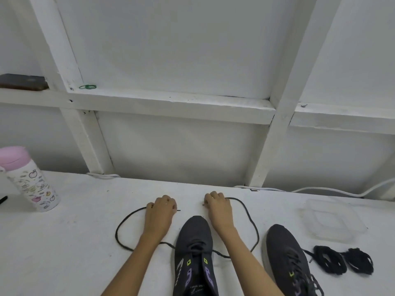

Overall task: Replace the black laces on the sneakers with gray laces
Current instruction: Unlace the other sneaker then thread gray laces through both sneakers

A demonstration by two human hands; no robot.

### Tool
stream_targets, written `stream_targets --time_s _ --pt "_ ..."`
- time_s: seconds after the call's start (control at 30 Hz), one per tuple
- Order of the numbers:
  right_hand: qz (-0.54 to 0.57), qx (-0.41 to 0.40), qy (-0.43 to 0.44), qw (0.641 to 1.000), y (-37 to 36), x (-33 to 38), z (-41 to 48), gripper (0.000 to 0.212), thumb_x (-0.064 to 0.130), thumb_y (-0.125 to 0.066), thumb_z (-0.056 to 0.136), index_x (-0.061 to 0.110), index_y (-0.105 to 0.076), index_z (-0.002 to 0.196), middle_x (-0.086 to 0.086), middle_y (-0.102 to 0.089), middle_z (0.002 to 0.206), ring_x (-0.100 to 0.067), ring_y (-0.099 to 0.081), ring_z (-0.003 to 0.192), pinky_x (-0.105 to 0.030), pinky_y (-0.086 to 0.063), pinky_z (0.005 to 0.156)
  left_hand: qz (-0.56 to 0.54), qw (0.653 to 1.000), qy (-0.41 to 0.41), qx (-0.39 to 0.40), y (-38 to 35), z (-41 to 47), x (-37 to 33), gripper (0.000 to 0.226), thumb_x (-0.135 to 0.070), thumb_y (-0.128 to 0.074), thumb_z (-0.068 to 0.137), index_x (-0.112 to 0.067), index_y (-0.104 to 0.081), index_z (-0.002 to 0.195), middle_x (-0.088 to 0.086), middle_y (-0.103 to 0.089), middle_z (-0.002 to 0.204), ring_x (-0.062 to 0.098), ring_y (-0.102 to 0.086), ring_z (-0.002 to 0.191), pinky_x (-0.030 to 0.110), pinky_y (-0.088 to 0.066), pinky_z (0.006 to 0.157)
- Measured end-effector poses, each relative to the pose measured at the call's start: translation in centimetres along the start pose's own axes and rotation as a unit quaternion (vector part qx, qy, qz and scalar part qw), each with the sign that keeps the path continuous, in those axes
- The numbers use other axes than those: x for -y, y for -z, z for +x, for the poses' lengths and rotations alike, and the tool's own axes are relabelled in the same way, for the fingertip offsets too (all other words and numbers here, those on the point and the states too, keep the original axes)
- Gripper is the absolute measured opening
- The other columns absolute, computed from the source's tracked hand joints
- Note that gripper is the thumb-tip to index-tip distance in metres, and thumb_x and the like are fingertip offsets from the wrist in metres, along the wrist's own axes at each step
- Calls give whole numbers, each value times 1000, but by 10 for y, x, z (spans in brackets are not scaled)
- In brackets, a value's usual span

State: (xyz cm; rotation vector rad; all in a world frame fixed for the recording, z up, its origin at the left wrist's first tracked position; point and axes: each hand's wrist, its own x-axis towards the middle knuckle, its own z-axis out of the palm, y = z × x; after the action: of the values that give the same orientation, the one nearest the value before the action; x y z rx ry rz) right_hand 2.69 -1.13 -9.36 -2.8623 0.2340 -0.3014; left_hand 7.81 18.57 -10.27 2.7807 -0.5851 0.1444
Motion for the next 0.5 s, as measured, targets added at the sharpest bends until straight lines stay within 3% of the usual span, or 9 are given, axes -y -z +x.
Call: stream_targets --time_s 0.03,0.13,0.27,0.37,0.43,0.5 --pt "-9 -29 -7 1000 1 1 -2 15 -1 -64 80 11 -65 88 -6 -63 92 -31 -60 89 -36 -35 70 -8 1000 -6 -23 0 -4 1 7 -18 -62 93 -25 -63 92 -8 -61 99 18 -58 93 32 -38 77" --pt "32 -27 -42 998 22 8 -6 22 -2 -49 87 14 -63 94 0 -66 97 -24 -58 92 -37 -34 84 -79 995 14 -65 13 -11 1 15 -14 -56 96 -24 -54 84 -8 -61 79 18 -56 75 29 -35 67" --pt "353 -77 -71 930 84 32 -38 20 5 -61 89 21 -66 78 13 -68 76 -6 -60 71 -24 -47 71 -363 927 61 -78 63 -33 -18 9 -19 -58 95 -24 -59 87 -10 -66 78 5 -56 68 23 -46 64" --pt "401 30 -13 916 115 41 -88 24 5 -65 86 26 -67 75 12 -70 74 -3 -61 68 -16 -47 66 -468 883 49 -12 90 -71 -27 9 -15 -63 92 -21 -67 87 -7 -69 79 5 -50 61 16 -44 60" --pt "385 101 -11 917 115 39 -117 25 7 -66 85 29 -68 75 13 -71 78 -2 -63 73 -13 -46 69 -498 863 42 69 97 -98 -27 14 -14 -65 91 -25 -73 88 -2 -72 84 13 -51 63 17 -43 60" --pt "345 124 -28 930 106 32 -135 27 11 -67 86 35 -66 73 13 -70 81 -3 -63 79 -13 -46 71 -500 855 48 128 94 -116 -25 20 -15 -65 90 -31 -76 86 5 -72 84 11 -49 63 16 -41 60"
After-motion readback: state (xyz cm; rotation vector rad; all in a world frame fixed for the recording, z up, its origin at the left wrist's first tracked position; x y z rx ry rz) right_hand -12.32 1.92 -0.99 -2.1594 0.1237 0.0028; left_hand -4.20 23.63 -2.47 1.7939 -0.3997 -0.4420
